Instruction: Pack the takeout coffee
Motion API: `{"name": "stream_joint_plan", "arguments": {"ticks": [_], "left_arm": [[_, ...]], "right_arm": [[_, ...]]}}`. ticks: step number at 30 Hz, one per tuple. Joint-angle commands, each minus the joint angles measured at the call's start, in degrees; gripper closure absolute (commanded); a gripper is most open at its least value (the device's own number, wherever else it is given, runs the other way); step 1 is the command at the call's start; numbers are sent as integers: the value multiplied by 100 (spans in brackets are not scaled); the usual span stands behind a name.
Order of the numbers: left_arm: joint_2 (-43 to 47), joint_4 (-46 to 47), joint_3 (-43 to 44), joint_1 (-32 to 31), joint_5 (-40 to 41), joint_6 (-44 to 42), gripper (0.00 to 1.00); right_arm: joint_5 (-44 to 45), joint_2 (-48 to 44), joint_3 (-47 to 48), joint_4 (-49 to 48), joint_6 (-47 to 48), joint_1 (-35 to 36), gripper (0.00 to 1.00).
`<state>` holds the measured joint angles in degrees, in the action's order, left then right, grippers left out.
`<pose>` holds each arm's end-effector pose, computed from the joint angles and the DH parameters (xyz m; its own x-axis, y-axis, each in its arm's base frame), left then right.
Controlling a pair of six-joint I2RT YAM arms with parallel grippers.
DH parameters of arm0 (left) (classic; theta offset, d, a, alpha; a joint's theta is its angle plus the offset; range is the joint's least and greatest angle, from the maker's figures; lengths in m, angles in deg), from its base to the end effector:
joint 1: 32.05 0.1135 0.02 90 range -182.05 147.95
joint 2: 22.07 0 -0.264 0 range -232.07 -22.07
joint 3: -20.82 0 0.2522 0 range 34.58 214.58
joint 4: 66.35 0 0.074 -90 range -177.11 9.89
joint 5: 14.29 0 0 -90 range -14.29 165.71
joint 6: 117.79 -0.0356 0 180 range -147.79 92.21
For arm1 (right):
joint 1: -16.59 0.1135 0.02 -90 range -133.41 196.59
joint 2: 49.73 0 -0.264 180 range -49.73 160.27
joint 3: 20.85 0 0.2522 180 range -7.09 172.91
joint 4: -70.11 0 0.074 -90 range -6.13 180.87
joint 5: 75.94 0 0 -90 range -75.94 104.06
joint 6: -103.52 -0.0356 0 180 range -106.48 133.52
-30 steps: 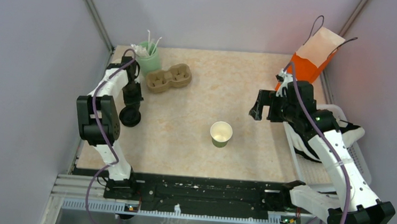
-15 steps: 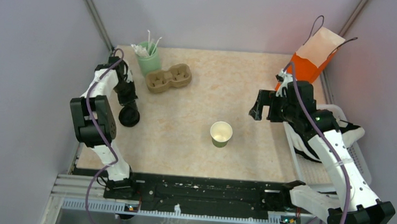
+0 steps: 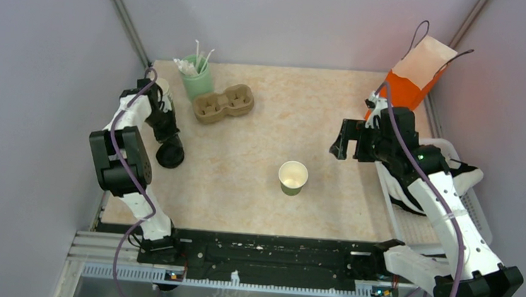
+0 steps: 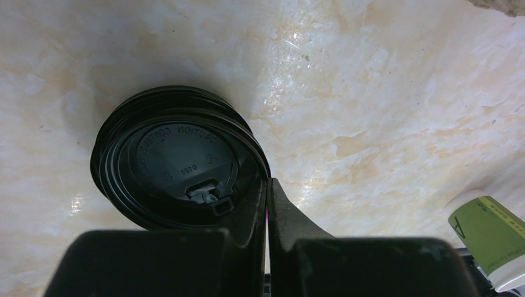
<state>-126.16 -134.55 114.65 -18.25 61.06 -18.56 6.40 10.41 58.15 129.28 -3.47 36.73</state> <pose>0.3461 0.0757 0.2184 -0.9100 -0.3833 -0.1577 -0.3319 0.9018 -0.2767 0.1960 0.0770 0.3533 -0.7085 0.0486 -0.7041 -0.2401 0.9215 0.3053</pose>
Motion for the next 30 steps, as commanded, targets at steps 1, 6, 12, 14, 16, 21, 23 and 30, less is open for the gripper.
{"name": "stream_joint_plan", "arguments": {"ticks": [1,6,12,14,16,21,23,30], "left_arm": [[165,173,-60,96,-290,9,95],[186,152,-64,119,-310,42,97],[302,4,-55,157,-206,105,100],[379,-81,3,162,-41,145,100],[435,-138,83,158,142,165,100],[486,-256,150,160,408,187,100],[531,-288,137,151,511,197,100],[777,-416,258,85,754,283,100]], "right_arm": [[-69,19,26,-193,54,60,2],[-69,17,42,-190,64,58,2],[-78,41,55,-203,69,60,2],[-79,49,48,-207,73,59,2],[-99,46,43,-222,73,56,2],[-139,59,16,-257,65,59,2],[-140,46,7,-260,65,59,2],[-123,15,-24,-259,58,58,2]]}}
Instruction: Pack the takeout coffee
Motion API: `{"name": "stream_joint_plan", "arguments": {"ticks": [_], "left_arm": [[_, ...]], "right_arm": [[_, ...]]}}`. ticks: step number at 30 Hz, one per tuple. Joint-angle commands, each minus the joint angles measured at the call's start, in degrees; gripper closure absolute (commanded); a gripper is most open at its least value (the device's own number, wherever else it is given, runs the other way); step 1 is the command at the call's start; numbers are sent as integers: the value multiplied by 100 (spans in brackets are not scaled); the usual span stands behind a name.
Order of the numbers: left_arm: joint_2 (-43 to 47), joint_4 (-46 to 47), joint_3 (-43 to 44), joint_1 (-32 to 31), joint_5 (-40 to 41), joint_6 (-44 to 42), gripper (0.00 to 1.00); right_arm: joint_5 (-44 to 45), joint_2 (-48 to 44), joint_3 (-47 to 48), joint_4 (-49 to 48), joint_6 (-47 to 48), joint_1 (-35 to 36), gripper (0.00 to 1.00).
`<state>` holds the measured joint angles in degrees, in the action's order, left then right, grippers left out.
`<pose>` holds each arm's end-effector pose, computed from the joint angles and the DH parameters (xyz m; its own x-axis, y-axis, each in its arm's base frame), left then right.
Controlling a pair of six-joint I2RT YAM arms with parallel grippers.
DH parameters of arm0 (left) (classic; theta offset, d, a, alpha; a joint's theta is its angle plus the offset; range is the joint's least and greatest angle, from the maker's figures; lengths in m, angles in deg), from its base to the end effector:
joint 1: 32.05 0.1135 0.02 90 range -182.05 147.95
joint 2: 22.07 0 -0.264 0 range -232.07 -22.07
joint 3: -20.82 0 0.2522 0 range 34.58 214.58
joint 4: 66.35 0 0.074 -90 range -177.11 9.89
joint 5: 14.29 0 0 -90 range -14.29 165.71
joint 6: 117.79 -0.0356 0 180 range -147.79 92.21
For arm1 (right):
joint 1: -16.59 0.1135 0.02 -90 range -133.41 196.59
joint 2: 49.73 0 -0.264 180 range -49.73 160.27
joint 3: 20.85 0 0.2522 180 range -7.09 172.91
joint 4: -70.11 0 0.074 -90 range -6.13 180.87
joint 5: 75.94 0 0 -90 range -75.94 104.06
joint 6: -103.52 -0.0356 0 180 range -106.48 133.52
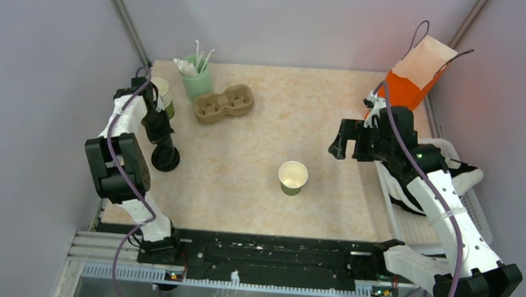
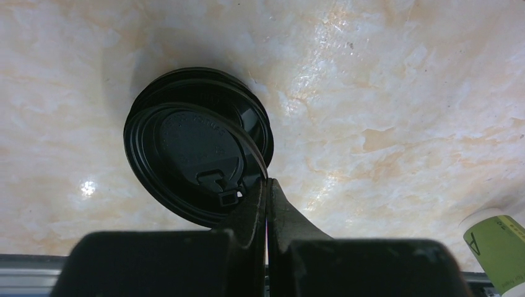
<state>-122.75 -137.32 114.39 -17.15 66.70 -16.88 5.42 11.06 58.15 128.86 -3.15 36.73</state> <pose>0.3317 0.0825 0.2349 -0.8863 -0.4293 -0.1738 -0.3976 0.8978 -0.1896 0.1988 0.0786 0.3518 -0.7130 0.0406 -0.7000 -0.2537 0.9157 0.3115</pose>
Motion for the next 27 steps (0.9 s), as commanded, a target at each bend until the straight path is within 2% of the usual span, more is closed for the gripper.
{"name": "stream_joint_plan", "arguments": {"ticks": [1,10,12,14,17,21,24,27], "left_arm": [[487,-149,327,-23,190,126,100],[927,-422,756,-112,111,432,100],[1146,-386,772,-179,-202,612,100],[1481,-87,703,-371,-1080,902,100],[2040,992,417,-1029,-2366,1650,100],[2673,3108,-147,-2261,-3425,3191,100],[2837,5285,-707,-2845,-3993,4419,100],[2747,6601,-902,-3373,-4205,5189,100]], "right_arm": [[-23,-62,-20,-219,23,60,2],[-90,-35,29,-212,26,59,2],[-137,11,98,-158,31,55,2],[-283,77,166,-123,32,57,1],[-692,163,273,-161,-27,55,1],[-1355,256,496,-232,-114,58,2],[-2121,257,656,-496,-275,59,2],[-3050,201,657,-1381,-835,64,2]]}}
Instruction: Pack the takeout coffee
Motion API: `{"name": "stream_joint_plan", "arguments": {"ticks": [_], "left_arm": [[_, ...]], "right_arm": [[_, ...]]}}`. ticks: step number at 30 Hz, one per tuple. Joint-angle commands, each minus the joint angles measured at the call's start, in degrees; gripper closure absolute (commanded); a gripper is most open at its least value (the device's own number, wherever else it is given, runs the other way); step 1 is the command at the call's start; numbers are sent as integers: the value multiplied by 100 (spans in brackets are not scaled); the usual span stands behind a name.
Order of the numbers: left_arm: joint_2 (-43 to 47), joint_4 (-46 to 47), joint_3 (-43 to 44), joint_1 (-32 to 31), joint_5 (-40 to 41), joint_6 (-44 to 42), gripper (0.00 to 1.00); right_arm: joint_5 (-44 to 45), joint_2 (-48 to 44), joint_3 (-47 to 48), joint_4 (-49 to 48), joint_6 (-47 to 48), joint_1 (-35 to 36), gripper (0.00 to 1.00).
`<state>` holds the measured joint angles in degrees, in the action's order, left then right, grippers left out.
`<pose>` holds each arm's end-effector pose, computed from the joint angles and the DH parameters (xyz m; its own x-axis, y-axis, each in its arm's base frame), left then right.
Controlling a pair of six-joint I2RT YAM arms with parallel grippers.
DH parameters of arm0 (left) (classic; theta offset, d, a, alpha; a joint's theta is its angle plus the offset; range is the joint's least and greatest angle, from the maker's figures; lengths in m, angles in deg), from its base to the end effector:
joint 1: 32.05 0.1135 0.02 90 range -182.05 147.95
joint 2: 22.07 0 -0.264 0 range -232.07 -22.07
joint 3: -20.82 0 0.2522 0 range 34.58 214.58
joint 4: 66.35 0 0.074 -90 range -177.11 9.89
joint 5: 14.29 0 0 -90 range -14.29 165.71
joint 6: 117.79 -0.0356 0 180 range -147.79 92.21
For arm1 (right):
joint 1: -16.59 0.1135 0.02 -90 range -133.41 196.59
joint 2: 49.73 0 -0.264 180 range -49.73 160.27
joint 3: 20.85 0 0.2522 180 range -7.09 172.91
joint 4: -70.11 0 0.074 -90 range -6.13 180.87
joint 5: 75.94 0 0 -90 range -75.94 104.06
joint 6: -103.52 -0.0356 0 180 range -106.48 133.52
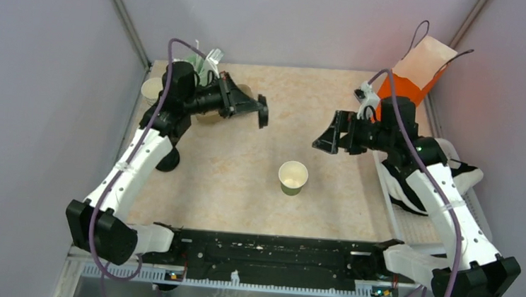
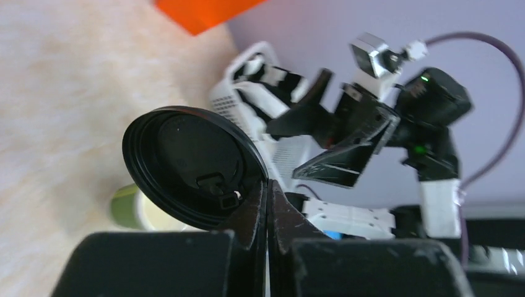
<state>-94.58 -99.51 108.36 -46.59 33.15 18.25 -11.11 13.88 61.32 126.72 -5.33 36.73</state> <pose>0.2645 -0.0935 0.3995 -0.7901 -0.3428 -0.5082 0.3434 0.4391 -0.8302 0.2064 0.0918 0.3648 -0.7499 0.0364 -0.6605 -0.4055 0.7636 0.5025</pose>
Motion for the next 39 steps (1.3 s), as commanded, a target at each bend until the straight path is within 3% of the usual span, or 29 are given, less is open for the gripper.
{"name": "stream_joint_plan", "arguments": {"ticks": [1,7,13,39], "left_arm": [[-111,3084,-328,-577,-874,1861,100],[-401,4001,-464,-1028,-963,2579,100],[-592,4247,-468,-1248,-952,2836,100],[-900,4703,-384,-1470,-1052,3164,100]], "right_arm": [[-1632,-124,290,-1561,-907,68,2],[-2034,-277,-137,-3440,-2380,75,1],[-2083,-220,-520,-4404,-3084,78,1],[-2062,148,-859,-4698,-3431,78,1]]}}
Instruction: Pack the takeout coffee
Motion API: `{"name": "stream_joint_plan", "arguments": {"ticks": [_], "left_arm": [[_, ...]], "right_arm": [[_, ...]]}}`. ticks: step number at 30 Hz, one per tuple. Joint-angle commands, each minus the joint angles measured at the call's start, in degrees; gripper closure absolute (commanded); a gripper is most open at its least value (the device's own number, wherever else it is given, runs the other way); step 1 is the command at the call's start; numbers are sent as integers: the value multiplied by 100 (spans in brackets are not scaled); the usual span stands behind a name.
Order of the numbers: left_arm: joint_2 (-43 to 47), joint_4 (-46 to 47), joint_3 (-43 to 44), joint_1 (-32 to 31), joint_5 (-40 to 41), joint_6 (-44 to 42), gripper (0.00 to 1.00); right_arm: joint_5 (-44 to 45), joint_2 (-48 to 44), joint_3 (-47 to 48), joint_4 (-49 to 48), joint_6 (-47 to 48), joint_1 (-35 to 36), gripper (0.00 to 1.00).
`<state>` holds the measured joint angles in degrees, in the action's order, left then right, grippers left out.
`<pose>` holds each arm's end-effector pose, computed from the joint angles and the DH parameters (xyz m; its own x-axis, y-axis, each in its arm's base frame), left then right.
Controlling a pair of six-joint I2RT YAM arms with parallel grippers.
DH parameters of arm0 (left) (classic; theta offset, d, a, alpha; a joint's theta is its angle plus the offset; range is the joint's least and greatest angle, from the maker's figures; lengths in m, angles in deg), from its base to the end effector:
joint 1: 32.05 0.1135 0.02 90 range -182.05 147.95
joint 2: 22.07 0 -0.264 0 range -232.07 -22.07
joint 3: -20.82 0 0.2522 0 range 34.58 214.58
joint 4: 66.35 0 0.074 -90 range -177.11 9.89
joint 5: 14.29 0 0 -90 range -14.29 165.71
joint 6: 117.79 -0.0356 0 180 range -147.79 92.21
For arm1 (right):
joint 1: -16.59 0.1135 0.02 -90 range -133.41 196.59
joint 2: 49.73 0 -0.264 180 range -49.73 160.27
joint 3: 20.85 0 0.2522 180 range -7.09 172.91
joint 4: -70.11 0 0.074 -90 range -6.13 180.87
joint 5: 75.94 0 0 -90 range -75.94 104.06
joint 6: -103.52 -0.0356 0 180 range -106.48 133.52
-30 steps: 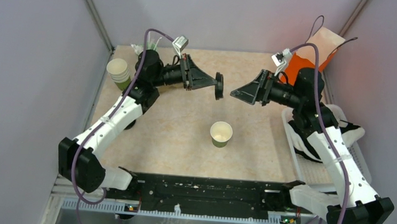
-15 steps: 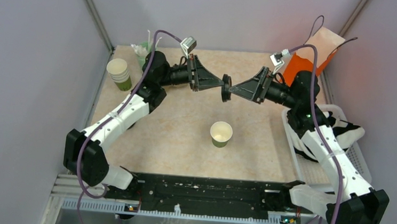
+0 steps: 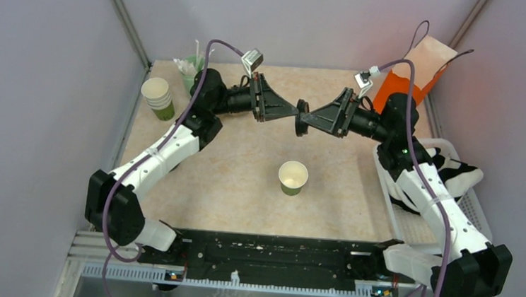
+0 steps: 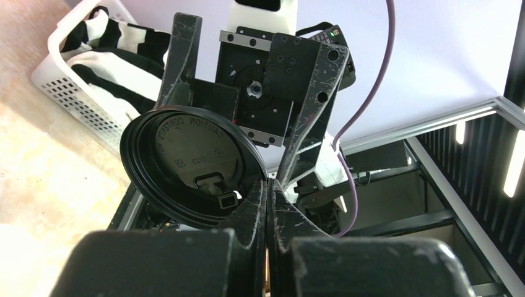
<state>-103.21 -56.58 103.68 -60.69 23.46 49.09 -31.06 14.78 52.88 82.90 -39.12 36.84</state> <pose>0.2720 -0.1806 0.4010 -0.9084 -0.1833 -0.3758 0.3912 -0.0553 -0.9186 0.2298 0.1117 0.3860 -0.7569 0.3186 -0.5706 -0.5044 0.2703 0.8201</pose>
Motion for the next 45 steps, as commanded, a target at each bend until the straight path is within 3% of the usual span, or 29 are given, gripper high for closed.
{"name": "stream_joint_plan", "arguments": {"ticks": [1,8,28,40,41,45], "left_arm": [[-45,423,85,-65,-86,87,100],[-77,442,103,-103,-88,90,100],[-122,447,103,-143,-27,75,100],[-122,165,141,-136,-74,-60,100],[-118,39,159,-135,-71,-147,98],[-2,-556,169,-134,84,-530,72]], "right_arm": [[-71,61,-19,-320,-53,67,1],[-93,89,-10,-326,-62,67,2],[-150,35,-71,-282,-73,-63,21],[39,35,-64,-169,-71,-74,25],[65,33,-56,-117,-59,-74,26],[137,26,-56,34,-43,-78,28]]}}
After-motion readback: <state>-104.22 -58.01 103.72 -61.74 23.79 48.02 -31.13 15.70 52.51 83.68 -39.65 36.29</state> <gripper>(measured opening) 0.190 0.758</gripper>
